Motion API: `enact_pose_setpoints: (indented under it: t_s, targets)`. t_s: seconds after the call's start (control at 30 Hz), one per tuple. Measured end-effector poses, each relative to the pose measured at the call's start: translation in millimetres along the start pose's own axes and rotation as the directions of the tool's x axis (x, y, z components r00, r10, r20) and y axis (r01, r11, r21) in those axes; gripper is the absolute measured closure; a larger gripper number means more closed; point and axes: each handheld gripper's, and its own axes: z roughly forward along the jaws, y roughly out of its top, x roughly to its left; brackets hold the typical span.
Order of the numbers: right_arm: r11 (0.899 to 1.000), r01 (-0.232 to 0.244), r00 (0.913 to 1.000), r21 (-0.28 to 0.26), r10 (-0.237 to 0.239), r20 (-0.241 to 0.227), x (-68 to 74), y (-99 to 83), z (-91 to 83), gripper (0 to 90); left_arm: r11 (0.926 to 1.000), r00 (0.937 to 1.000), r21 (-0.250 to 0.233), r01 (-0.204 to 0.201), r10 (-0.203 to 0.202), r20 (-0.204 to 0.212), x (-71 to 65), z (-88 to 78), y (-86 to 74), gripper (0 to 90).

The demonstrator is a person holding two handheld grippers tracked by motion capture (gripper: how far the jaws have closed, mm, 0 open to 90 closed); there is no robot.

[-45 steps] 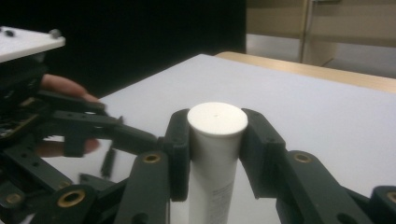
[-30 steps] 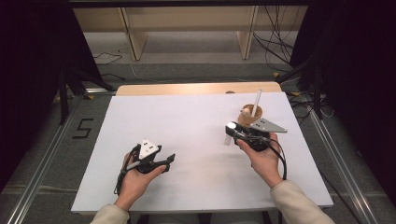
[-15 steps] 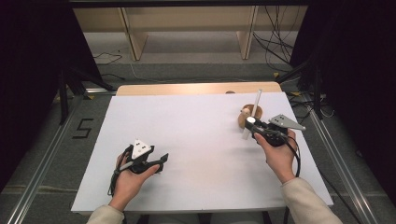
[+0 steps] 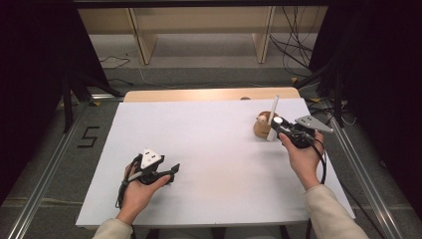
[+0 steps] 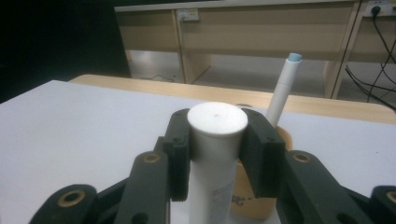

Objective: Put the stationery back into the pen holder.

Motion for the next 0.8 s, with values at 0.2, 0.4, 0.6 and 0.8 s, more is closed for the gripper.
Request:
enact_pose_setpoints:
  t_s: [0.2,0.4,0.6,0.8]
  targets:
    - [1.000,0.003,0.9999,0.002,-0.003,0.016,-4.3,3.4,4.5,65.8,1.0000,1.0000,0.002,-0.002,0.002,0.001,-0.7,0.9,0.0,34.2]
    - [1.000,0.002,0.9995,-0.001,-0.002,0.030,-8.0,8.6,8.2,65.8,1.0000,1.0000,0.001,-0.003,0.003,0.002,-1.6,1.9,-0.1,34.2]
    - [1.000,0.011,0.9992,-0.003,-0.011,0.038,-9.2,14.7,11.8,65.8,1.0000,1.0000,0.001,-0.003,0.003,0.004,-1.3,1.9,0.2,34.2]
    - [1.000,0.009,0.9989,-0.004,-0.009,0.047,-11.3,20.6,14.1,65.8,1.0000,1.0000,0.002,-0.003,0.003,0.005,-1.4,2.1,0.3,34.2]
